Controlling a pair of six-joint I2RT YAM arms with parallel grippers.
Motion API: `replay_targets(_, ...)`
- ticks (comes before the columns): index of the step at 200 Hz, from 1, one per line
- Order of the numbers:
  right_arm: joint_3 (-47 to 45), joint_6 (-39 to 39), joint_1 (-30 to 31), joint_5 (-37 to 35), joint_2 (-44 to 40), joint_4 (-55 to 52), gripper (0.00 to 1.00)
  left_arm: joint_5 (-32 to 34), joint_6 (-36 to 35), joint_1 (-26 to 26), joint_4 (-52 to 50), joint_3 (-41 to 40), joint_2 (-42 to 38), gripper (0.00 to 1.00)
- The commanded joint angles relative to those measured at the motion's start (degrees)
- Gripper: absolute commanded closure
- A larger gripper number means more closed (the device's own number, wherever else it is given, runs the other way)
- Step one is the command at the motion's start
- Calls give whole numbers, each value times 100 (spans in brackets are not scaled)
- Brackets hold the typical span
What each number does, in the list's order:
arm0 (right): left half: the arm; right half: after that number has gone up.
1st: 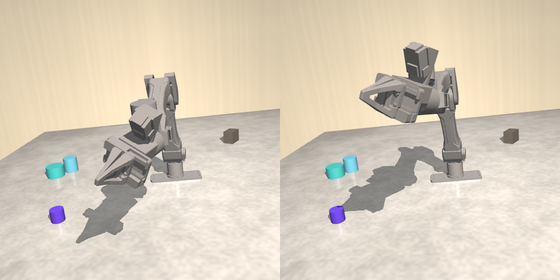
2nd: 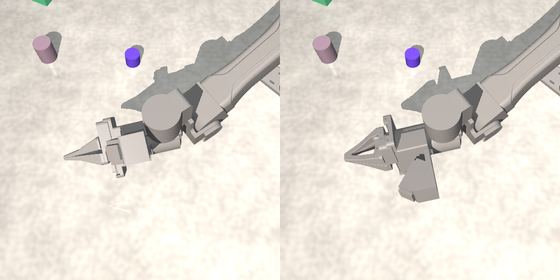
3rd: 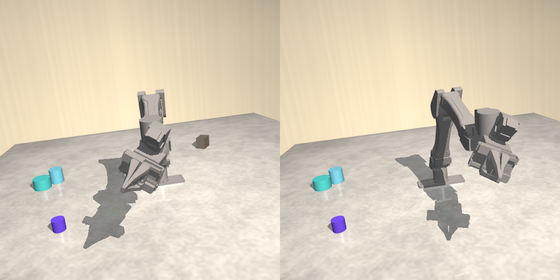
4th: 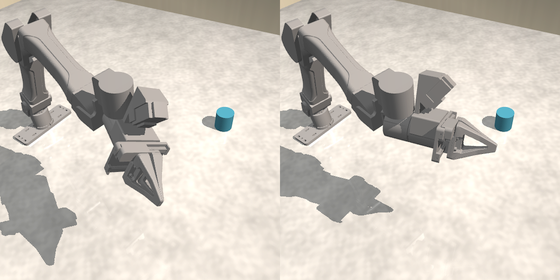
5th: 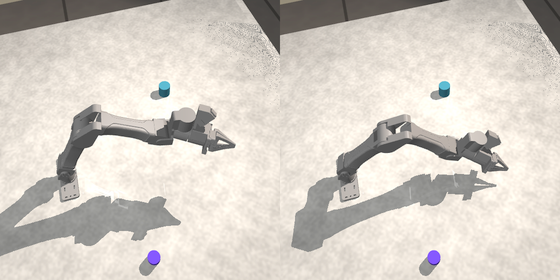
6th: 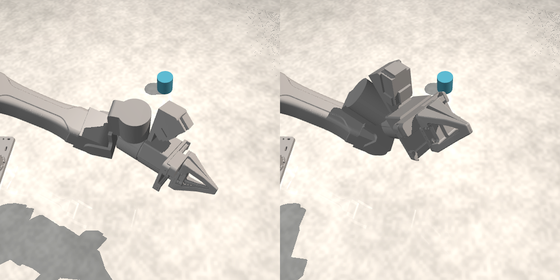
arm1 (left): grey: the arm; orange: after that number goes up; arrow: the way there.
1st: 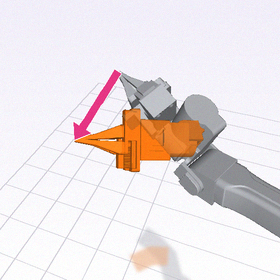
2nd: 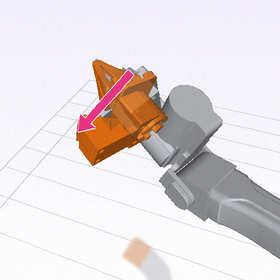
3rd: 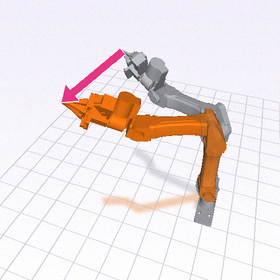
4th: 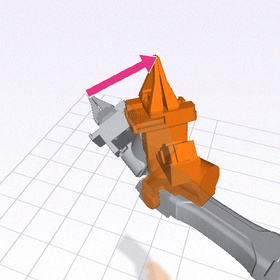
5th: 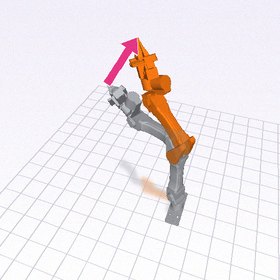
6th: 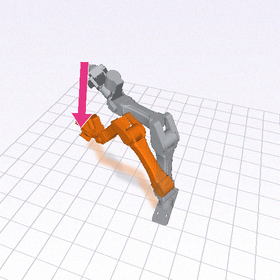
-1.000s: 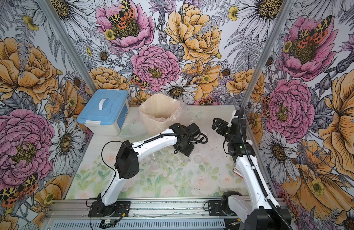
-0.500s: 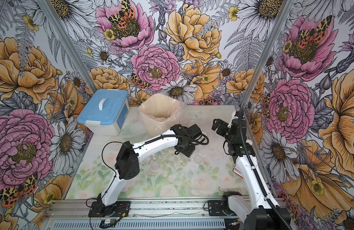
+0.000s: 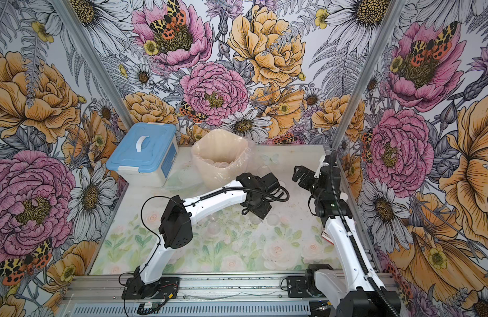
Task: Empty the moldy dried flower tea in the jars
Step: Place the jar at the center of the board, then reset both arms
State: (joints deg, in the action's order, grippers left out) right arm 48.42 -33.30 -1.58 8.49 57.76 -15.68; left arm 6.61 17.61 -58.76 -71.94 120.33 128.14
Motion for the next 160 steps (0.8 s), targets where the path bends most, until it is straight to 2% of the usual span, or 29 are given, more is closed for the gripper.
replay_targets(1,18,79,-38,74,-122,38,1,241,71,-48,94,44,-296,23)
replay_targets(38,34,138,-39,65,-141,32,1,492,-113,-185,130,309,-926,20)
replay_targets(50,35,212,-39,56,-150,27,0,754,-153,-222,195,421,-1161,18)
replay_targets(80,2,407,-52,-77,-225,15,1,946,-202,-246,915,170,-2077,12)
replay_targets(106,-86,662,-50,-278,-261,13,0,1489,-249,-138,2078,-1076,-3416,1)
replay_targets(117,-126,780,-47,-372,-258,12,0,1555,-210,46,2701,-1846,-4042,1)
replay_targets(137,-183,1003,-39,-615,-223,21,1,1433,96,664,3743,-3322,-5220,1)
replay_targets(160,-265,1309,-34,-994,-140,41,0,1513,385,1573,4382,-4743,-6374,1)
